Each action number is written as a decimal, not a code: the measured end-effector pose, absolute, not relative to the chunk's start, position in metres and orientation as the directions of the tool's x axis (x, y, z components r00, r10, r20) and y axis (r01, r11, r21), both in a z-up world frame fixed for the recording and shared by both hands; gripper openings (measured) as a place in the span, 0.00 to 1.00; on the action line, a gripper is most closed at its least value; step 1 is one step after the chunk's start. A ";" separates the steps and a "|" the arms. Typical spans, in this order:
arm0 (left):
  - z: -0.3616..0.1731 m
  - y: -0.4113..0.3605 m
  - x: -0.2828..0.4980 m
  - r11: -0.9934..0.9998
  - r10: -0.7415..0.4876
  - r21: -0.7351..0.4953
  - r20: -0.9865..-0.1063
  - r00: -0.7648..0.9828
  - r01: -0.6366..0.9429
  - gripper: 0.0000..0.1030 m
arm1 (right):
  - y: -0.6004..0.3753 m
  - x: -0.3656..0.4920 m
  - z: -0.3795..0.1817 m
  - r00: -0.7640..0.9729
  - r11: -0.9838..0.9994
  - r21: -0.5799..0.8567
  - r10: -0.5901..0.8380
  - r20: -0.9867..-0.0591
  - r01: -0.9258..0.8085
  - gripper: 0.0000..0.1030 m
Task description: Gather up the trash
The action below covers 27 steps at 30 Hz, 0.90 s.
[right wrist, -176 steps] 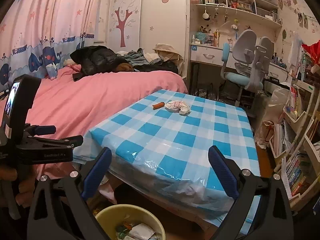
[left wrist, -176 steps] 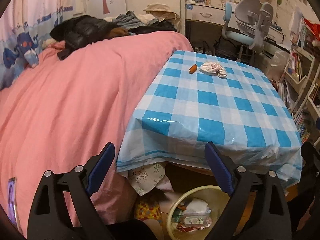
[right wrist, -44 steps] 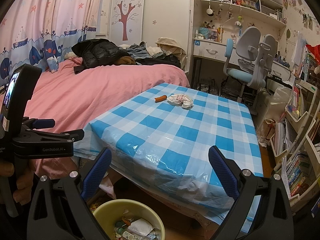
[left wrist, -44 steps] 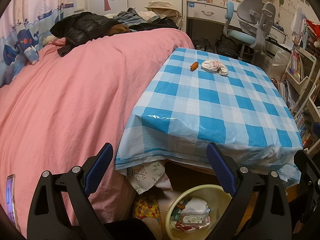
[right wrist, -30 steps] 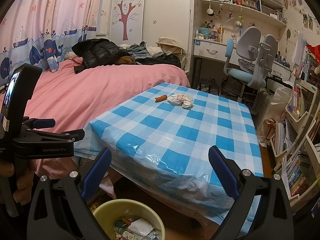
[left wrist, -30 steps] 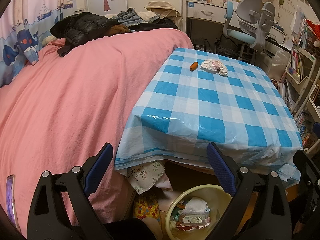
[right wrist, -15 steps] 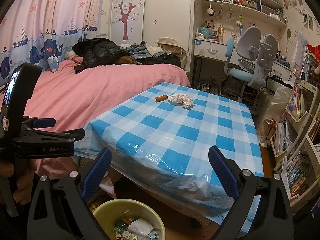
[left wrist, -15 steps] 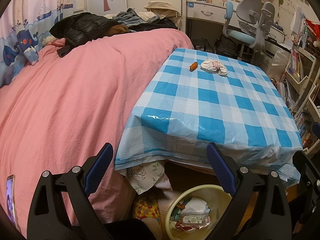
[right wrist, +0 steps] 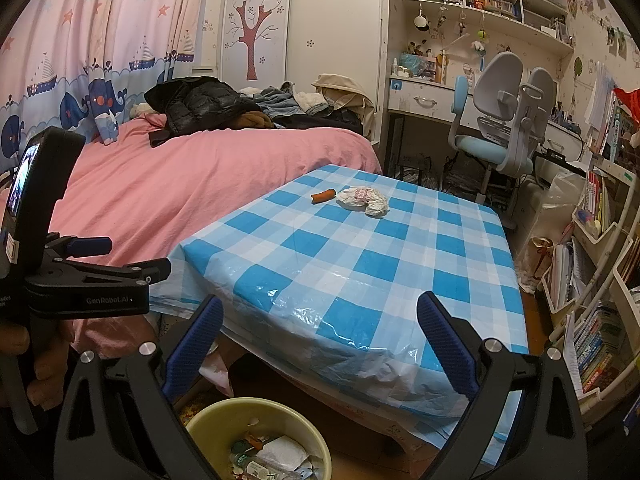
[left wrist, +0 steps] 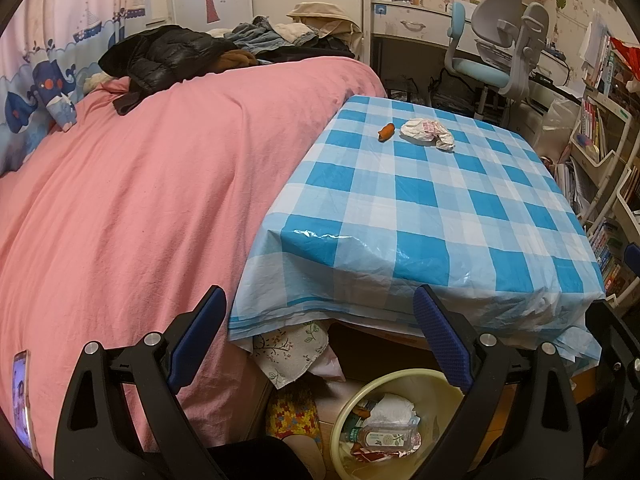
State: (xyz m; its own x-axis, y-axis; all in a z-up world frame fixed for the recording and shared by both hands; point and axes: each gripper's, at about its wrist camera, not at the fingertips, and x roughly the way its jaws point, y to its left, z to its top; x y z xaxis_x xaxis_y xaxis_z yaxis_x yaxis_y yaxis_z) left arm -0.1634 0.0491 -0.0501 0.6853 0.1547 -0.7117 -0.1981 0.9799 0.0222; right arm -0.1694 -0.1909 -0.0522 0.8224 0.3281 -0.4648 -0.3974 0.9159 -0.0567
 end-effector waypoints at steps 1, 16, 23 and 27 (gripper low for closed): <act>-0.050 0.049 -0.164 0.980 0.154 0.021 -0.712 0.685 -0.198 0.88 | -0.191 -0.169 -0.052 0.822 0.916 -0.056 0.329 -0.466 -0.398 0.90; -0.023 0.076 -0.101 0.975 0.128 -0.046 -0.683 0.720 -0.216 0.88 | -0.193 -0.083 -0.039 0.778 0.930 0.032 0.325 -0.537 -0.366 0.90; -0.021 0.070 -0.046 0.981 0.114 -0.039 -0.679 0.725 -0.191 0.88 | -0.186 -0.006 -0.047 0.754 0.946 0.035 0.279 -0.595 -0.322 0.90; -0.020 0.065 -0.021 0.984 0.126 -0.010 -0.673 0.729 -0.179 0.88 | -0.182 0.031 -0.050 0.744 0.953 0.046 0.263 -0.614 -0.299 0.90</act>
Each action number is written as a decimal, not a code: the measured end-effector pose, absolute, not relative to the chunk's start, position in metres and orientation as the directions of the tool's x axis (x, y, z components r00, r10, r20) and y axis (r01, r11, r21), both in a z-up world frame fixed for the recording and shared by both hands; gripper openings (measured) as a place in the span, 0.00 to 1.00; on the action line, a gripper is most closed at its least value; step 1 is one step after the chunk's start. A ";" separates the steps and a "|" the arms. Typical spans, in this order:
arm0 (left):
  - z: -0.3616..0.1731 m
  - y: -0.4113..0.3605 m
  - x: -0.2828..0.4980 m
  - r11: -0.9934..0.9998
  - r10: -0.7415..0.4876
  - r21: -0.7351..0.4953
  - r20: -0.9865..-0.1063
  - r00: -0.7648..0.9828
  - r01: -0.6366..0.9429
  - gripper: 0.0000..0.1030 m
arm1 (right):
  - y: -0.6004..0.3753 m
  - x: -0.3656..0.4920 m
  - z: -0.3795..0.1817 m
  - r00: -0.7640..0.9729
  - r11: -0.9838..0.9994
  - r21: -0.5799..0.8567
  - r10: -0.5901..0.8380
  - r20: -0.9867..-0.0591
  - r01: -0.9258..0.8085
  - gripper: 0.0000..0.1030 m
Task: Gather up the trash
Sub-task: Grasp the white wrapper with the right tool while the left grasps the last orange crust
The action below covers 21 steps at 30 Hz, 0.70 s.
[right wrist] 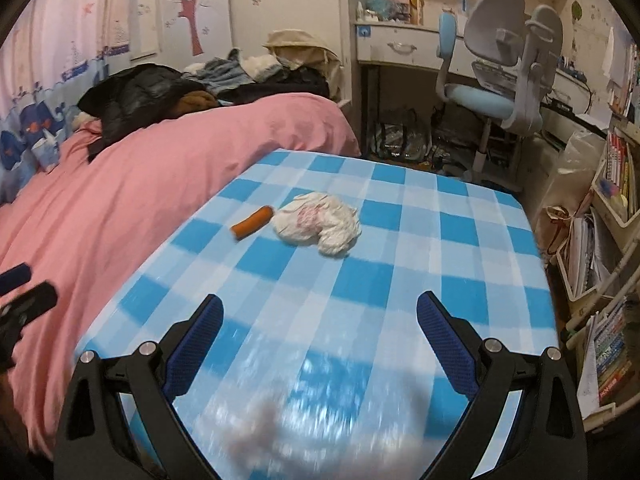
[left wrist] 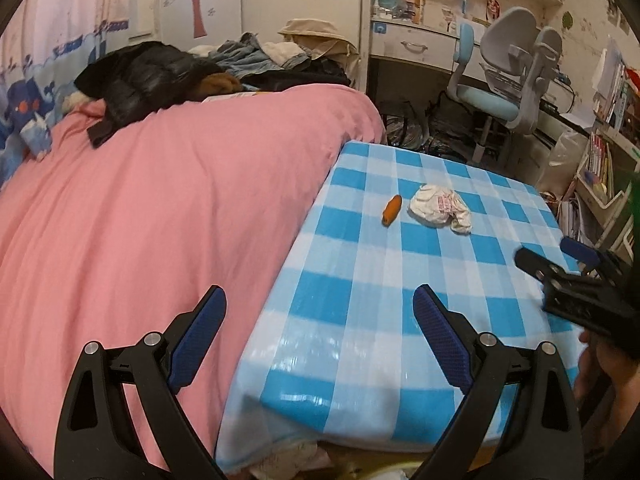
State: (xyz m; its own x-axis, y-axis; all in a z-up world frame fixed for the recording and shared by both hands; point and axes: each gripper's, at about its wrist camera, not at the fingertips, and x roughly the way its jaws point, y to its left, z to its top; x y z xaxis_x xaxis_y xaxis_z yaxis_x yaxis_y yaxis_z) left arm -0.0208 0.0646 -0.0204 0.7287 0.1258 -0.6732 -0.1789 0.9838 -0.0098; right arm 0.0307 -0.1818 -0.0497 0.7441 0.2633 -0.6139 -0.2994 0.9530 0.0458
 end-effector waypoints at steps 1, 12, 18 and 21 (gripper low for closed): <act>-0.021 0.062 -0.016 0.984 0.130 -0.001 -0.672 0.729 -0.176 0.88 | -0.180 0.038 -0.051 0.742 0.954 0.048 0.262 -0.617 -0.296 0.90; -0.021 0.047 0.019 0.989 0.142 0.063 -0.657 0.741 -0.133 0.88 | -0.160 0.098 -0.055 0.719 0.951 0.052 0.266 -0.642 -0.306 0.90; -0.031 0.043 0.046 0.992 0.126 0.080 -0.668 0.733 -0.098 0.88 | -0.149 0.140 -0.063 0.696 0.955 0.050 0.249 -0.674 -0.294 0.90; -0.037 0.043 0.065 0.993 0.114 0.083 -0.671 0.732 -0.078 0.88 | -0.144 0.160 -0.072 0.673 0.954 0.049 0.246 -0.698 -0.297 0.88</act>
State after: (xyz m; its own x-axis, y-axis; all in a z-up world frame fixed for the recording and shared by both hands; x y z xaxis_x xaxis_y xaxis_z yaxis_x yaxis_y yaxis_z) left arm 0.0652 0.0429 -0.0369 0.7324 0.1142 -0.6712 -0.0785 0.9934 0.0834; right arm 0.1602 -0.1438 -0.0717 0.6725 0.2456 -0.6981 -0.2972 0.9535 0.0491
